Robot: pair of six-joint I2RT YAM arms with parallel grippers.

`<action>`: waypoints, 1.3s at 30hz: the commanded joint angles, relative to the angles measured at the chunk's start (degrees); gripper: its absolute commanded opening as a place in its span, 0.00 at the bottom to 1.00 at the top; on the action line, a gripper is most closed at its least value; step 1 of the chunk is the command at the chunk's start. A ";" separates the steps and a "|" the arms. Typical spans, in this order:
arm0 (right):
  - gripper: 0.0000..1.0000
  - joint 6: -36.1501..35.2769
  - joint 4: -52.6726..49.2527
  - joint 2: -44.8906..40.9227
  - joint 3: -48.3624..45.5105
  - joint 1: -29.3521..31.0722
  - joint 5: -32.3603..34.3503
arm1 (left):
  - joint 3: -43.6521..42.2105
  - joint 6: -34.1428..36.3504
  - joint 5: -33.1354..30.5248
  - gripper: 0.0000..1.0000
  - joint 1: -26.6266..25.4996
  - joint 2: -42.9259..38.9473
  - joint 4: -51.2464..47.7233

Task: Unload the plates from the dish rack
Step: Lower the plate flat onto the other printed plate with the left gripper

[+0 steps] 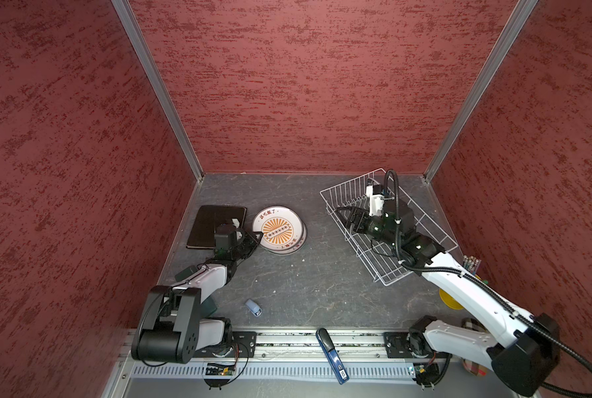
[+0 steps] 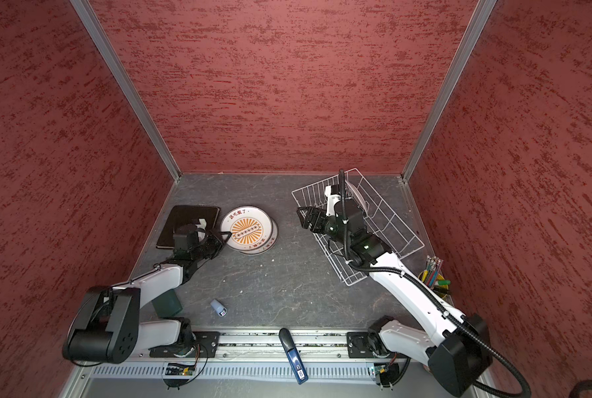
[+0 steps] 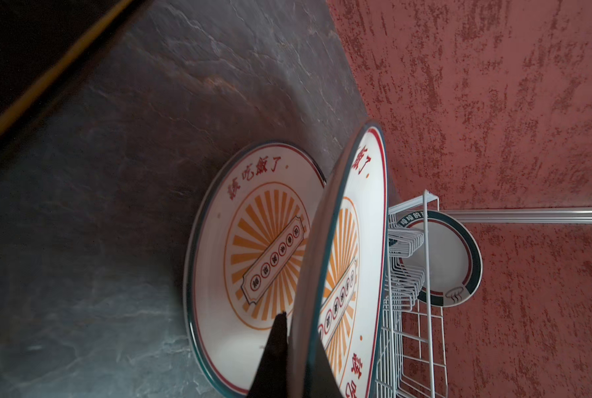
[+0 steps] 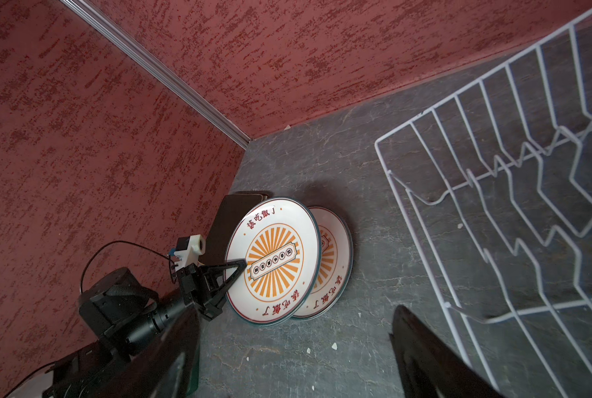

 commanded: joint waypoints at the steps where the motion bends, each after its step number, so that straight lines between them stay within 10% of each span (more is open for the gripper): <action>1: 0.88 -1.51 -1.02 -1.57 -1.70 -0.27 1.97 | 4.78 2.67 6.94 0.00 0.37 3.05 1.67; 39: 0.88 -0.40 -0.54 -2.55 -5.12 -0.35 -1.00 | 8.61 2.29 4.75 0.00 -0.53 14.61 0.57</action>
